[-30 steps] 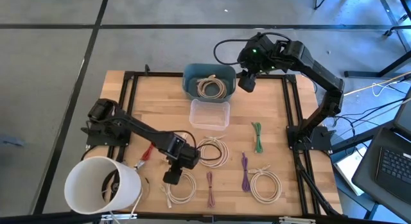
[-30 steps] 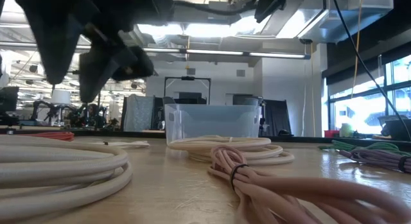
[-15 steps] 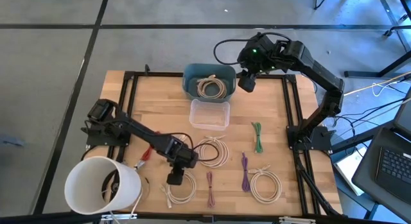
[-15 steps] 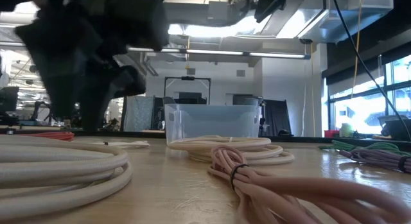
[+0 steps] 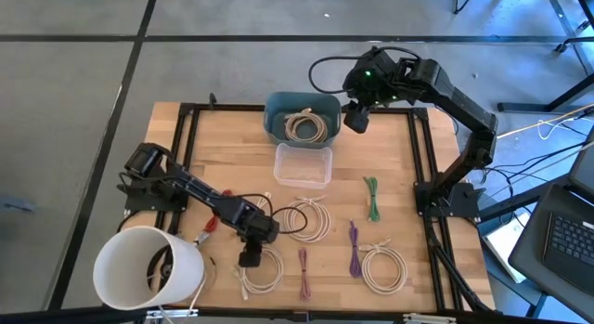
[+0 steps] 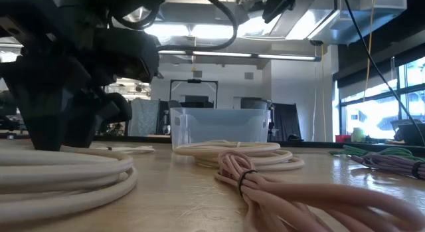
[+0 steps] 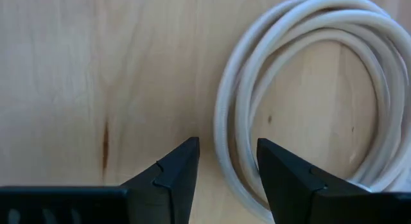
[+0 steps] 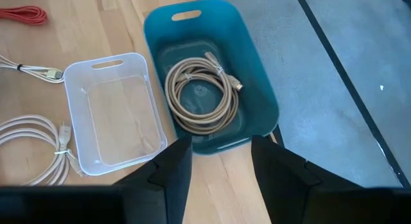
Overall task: Pick & Place USB Port
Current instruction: Put the brown HDMI cable into the blue bin
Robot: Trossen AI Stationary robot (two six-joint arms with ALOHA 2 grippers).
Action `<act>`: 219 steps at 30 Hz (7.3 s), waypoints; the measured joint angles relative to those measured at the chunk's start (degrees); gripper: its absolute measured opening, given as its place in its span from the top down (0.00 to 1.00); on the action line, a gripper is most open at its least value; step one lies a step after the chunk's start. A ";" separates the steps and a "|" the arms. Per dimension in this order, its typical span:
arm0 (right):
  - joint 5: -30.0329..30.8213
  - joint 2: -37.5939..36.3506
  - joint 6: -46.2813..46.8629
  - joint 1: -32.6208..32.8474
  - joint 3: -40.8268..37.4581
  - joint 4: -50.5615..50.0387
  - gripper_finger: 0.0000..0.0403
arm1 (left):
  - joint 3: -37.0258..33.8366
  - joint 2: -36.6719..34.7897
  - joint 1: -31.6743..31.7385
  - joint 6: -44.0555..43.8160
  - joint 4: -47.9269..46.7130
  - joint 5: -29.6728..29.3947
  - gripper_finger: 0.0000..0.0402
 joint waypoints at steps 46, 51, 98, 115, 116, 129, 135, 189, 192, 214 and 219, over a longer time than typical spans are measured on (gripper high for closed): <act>0.00 0.00 0.07 0.04 0.00 1.07 0.60 | 31.56 -18.63 43.01 37.90 -4.11 -16.13 0.94; 0.00 0.00 0.33 0.04 0.00 1.01 0.60 | 37.24 -13.64 57.05 39.11 -4.53 -12.39 0.94; -0.01 0.00 -0.45 0.04 0.00 0.38 0.60 | 56.75 27.06 59.80 38.10 -19.91 -10.91 0.98; -0.02 0.00 -1.25 0.04 0.00 -0.14 0.60 | 56.73 27.74 59.64 36.70 -19.65 -10.32 0.82; -0.01 0.00 -1.26 0.06 0.00 -0.35 0.60 | 56.73 27.74 59.60 36.71 -19.67 -10.32 0.78; -0.02 0.00 -1.72 0.06 0.00 -0.74 0.60 | 66.38 23.47 59.59 39.68 -27.40 -14.21 0.48; 0.00 0.00 -1.73 0.04 0.00 -2.73 0.60 | 77.08 17.32 57.86 38.26 -34.74 -13.19 0.49; -5.23 -16.25 54.25 30.94 -67.17 55.07 0.60 | 79.09 -13.44 26.99 15.30 -64.74 -33.32 0.58; -1.11 -15.71 54.03 32.75 -65.34 54.67 0.60 | 79.09 -13.44 26.99 14.96 -64.74 -33.31 0.59; -0.04 8.46 55.04 35.19 -52.64 52.61 0.69 | 79.09 -13.44 26.99 24.46 -65.72 -33.07 0.61; -0.31 12.54 53.72 35.19 -52.13 51.31 0.69 | 79.09 -13.44 26.99 24.51 -65.72 -33.07 0.61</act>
